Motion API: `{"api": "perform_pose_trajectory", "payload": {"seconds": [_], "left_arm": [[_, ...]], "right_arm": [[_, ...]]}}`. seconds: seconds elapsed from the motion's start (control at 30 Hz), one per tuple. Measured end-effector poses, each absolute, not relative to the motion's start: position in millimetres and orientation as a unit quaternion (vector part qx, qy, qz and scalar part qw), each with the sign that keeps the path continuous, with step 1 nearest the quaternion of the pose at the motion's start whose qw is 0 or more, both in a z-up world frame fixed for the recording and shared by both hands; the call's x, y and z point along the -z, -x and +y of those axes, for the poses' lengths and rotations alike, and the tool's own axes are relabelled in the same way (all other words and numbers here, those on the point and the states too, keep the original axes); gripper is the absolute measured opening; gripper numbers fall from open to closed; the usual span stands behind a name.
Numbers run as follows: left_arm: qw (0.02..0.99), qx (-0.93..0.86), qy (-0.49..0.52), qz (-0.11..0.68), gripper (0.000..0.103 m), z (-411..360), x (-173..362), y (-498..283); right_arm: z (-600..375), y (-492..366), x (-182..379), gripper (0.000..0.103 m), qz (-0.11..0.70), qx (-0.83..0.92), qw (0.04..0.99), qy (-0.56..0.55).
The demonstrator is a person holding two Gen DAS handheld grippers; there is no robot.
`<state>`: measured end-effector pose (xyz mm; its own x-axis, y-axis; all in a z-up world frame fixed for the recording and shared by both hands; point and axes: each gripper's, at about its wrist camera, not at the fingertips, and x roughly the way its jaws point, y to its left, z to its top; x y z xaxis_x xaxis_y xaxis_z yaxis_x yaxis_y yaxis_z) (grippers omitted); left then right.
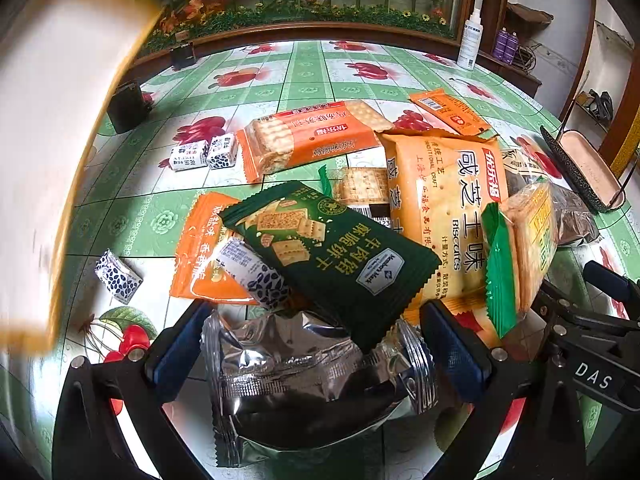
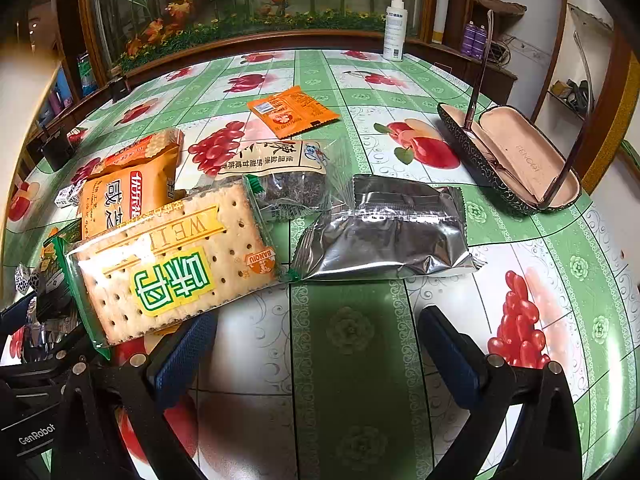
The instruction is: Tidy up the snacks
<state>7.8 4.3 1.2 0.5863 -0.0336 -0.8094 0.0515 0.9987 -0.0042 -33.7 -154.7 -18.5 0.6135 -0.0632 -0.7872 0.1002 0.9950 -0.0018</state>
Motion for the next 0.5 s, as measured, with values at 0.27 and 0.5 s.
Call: {"api": "perform_pose_trajectory", "payload": {"seconds": [0.27,0.5], "left_arm": [[0.891,0.024,-0.01,0.454,0.103,4.7,-1.1,-8.2],[0.89,0.037,-0.019,0.453,0.103,-5.1,-1.9,-6.4]], "right_arm": [[-154.8,33.6,18.5,0.102,0.437,0.045,0.898,-0.021],[-159.7,34.1,18.5,0.102,0.437,0.058,0.897,-0.028]]}}
